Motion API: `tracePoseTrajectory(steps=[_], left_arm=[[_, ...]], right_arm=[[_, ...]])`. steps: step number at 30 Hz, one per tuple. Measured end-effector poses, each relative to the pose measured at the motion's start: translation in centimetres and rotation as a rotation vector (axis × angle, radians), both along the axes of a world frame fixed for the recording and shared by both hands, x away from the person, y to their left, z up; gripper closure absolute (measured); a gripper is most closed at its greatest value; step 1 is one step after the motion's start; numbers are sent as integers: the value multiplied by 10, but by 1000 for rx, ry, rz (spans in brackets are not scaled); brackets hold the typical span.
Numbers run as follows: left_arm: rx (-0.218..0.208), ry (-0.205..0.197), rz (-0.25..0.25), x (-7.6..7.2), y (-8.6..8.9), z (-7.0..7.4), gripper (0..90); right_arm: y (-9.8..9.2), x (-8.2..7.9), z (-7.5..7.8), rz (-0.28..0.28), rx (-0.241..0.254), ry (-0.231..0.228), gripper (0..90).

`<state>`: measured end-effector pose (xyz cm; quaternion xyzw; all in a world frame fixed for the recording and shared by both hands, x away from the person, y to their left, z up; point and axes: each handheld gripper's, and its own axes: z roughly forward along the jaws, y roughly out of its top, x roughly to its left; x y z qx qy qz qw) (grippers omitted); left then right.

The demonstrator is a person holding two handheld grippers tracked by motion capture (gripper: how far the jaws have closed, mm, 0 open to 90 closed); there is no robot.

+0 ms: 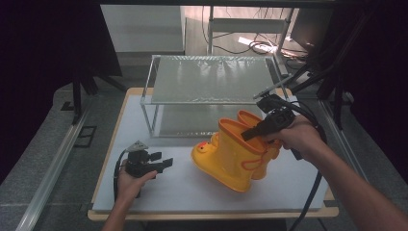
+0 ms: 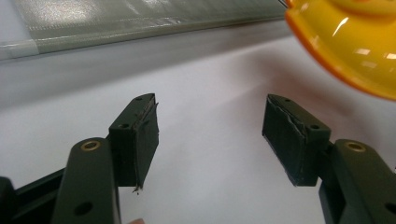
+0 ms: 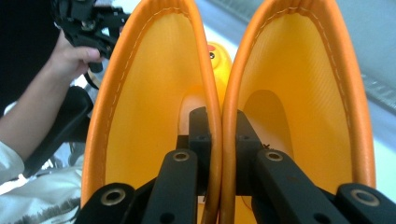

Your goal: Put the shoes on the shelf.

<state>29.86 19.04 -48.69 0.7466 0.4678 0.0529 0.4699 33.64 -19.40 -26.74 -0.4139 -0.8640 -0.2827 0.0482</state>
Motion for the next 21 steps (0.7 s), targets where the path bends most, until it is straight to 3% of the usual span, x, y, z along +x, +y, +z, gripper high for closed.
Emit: tracePoseTrajectory(steps=[8, 21], left_arm=[[-3, 8, 3, 0, 0, -1, 363], [1, 11, -2, 1, -1, -2, 363]], right_arm=[[-5, -4, 21, 21, 46, -39, 825], [-20, -12, 63, 8, 172, -120, 826]])
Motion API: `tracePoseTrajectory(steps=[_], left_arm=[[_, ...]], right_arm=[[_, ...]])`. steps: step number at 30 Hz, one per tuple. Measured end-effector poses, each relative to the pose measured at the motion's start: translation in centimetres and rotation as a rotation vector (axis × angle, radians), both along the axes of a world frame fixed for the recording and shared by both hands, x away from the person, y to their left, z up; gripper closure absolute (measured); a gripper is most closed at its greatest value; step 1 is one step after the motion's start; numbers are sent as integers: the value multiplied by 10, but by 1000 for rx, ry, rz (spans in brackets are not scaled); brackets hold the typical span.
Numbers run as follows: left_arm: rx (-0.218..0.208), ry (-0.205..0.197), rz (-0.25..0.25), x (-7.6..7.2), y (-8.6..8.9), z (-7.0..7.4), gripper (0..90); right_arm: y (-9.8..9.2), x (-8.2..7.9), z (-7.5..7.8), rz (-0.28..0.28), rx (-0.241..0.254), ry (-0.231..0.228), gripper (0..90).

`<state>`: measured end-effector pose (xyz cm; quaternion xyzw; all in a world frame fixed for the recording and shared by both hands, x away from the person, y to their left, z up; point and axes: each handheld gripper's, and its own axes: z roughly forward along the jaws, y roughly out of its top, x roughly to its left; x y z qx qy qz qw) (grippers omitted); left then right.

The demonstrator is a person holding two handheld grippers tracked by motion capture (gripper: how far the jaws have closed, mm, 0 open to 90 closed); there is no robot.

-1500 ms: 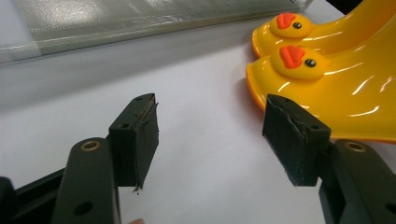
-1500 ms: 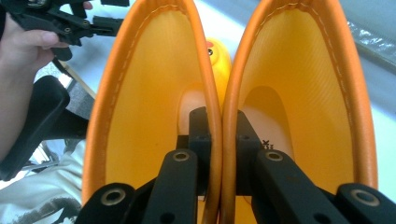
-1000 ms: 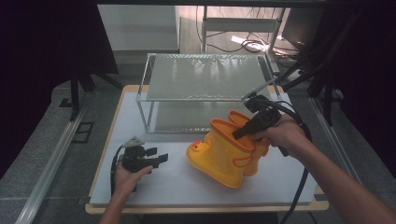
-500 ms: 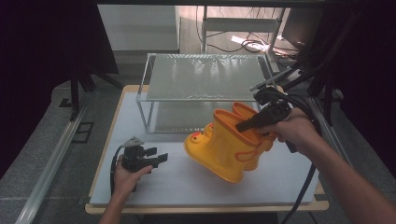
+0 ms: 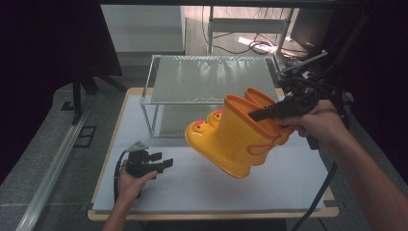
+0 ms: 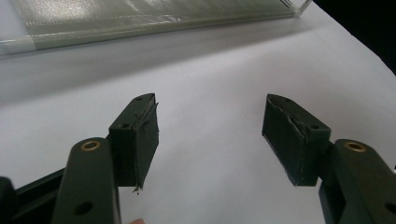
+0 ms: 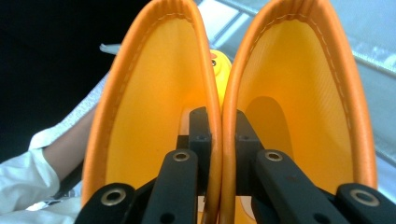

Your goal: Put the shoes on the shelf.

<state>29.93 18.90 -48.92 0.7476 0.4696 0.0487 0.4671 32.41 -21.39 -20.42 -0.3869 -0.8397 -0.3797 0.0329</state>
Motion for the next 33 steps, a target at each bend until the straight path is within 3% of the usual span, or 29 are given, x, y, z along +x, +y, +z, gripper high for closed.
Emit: tracePoseTrajectory(steps=[5, 20, 29, 33], left_arm=[[1, 2, 1, 1, 0, -1, 363], [-3, 1, 6, 1, 3, 0, 364], [-10, 1, 13, 1, 5, 0, 364], [-13, 0, 14, 1, 5, 0, 364]], right_arm=[[0, 0, 11, -1, 0, -26, 826], [-1, 16, 28, -20, 31, -40, 827], [0, 41, 58, -66, 69, -81, 827], [0, 54, 64, -91, 95, -83, 827]])
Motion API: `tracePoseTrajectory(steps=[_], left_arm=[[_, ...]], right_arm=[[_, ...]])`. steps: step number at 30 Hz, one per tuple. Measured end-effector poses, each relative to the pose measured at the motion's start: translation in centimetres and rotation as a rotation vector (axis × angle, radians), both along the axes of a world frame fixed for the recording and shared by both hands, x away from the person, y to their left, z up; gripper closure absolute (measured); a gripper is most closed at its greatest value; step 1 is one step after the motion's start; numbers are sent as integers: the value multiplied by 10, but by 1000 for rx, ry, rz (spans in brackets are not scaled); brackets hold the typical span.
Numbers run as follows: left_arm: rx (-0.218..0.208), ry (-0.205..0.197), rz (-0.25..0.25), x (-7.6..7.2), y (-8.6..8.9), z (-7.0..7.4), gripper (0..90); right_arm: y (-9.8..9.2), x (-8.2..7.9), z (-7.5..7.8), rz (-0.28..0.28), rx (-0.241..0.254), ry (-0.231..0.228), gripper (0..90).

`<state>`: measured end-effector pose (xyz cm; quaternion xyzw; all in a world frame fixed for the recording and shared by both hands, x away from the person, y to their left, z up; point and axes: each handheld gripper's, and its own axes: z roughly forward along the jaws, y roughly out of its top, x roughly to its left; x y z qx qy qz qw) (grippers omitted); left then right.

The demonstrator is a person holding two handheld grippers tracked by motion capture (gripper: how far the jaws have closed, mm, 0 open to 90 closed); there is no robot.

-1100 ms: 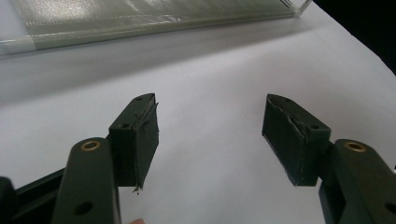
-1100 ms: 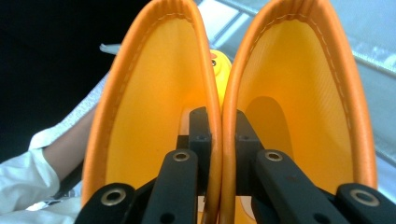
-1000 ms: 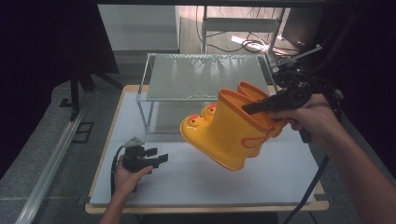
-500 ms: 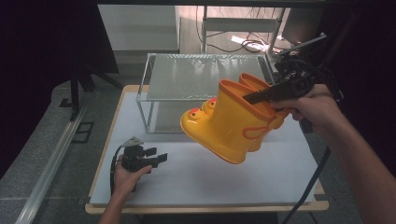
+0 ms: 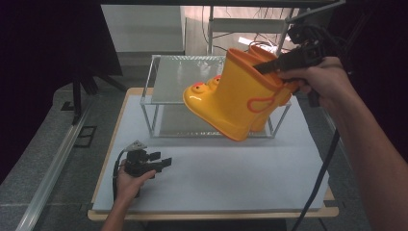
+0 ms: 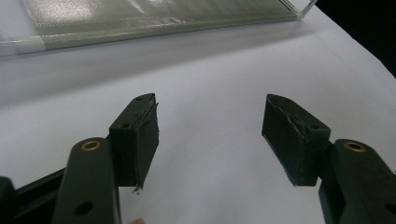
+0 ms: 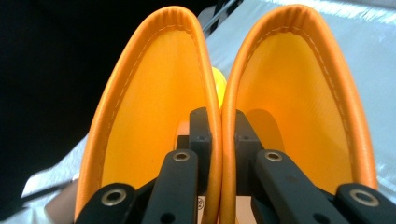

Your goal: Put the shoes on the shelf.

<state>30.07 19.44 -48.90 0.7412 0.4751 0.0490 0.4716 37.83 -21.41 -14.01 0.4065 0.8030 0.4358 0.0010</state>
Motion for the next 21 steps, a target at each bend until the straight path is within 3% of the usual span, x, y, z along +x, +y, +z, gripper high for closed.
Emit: tracePoseTrajectory(steps=[11, 13, 21], left_arm=[[1, 1, 0, 1, 3, -1, 366], [-5, 4, 2, 1, 4, -1, 366], [-4, 4, 3, 1, 6, -2, 366]], right_arm=[[7, 61, 6, -94, 103, -26, 827], [10, 79, 1, -121, 131, -17, 827], [17, 112, -19, -209, 140, -4, 827]])
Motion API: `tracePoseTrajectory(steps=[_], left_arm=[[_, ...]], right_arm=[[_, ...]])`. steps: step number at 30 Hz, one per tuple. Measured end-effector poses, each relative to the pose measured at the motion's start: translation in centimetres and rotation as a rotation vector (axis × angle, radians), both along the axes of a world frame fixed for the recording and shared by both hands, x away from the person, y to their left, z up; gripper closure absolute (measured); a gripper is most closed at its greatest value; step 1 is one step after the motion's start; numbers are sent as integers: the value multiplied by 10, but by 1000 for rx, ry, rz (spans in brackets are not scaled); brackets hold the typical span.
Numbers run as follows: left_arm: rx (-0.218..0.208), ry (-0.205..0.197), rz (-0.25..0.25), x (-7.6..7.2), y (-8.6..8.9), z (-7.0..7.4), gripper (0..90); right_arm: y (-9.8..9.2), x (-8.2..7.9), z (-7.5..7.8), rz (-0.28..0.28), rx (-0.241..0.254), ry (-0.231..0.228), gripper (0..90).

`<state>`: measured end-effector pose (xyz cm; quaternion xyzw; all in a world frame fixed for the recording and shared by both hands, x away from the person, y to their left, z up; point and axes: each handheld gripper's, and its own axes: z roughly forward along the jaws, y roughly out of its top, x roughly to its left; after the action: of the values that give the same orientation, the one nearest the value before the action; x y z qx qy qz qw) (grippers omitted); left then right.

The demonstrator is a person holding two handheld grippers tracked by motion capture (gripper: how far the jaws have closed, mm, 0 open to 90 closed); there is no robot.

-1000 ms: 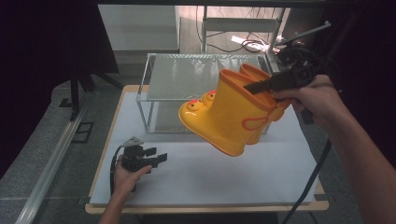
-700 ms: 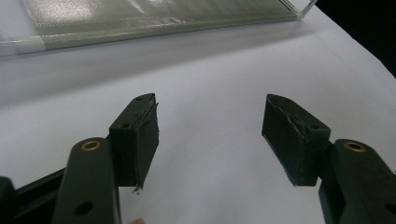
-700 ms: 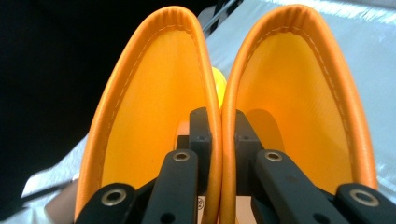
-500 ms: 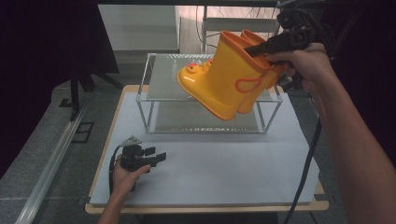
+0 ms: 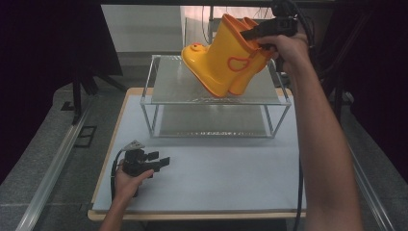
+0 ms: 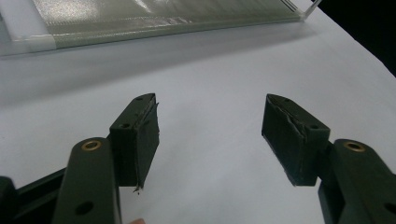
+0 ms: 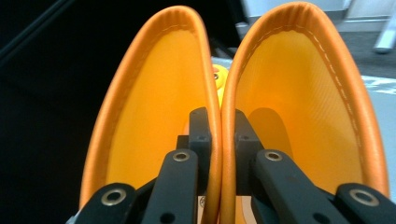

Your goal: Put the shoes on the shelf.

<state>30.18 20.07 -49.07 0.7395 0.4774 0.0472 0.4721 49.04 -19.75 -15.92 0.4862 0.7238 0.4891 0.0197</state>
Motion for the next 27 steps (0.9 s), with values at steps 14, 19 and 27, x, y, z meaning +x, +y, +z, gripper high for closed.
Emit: tracePoseTrajectory(steps=[14, 19, 27], left_arm=[[6, -2, -2, 1, 1, -1, 367], [1, 0, 2, 0, 1, 0, 367], [10, -1, -4, 1, 1, -2, 366]], right_arm=[[7, 26, -27, -86, -11, 28, 825], [8, 28, -32, -115, -21, 35, 824], [5, 28, -31, -149, -29, 20, 824]])
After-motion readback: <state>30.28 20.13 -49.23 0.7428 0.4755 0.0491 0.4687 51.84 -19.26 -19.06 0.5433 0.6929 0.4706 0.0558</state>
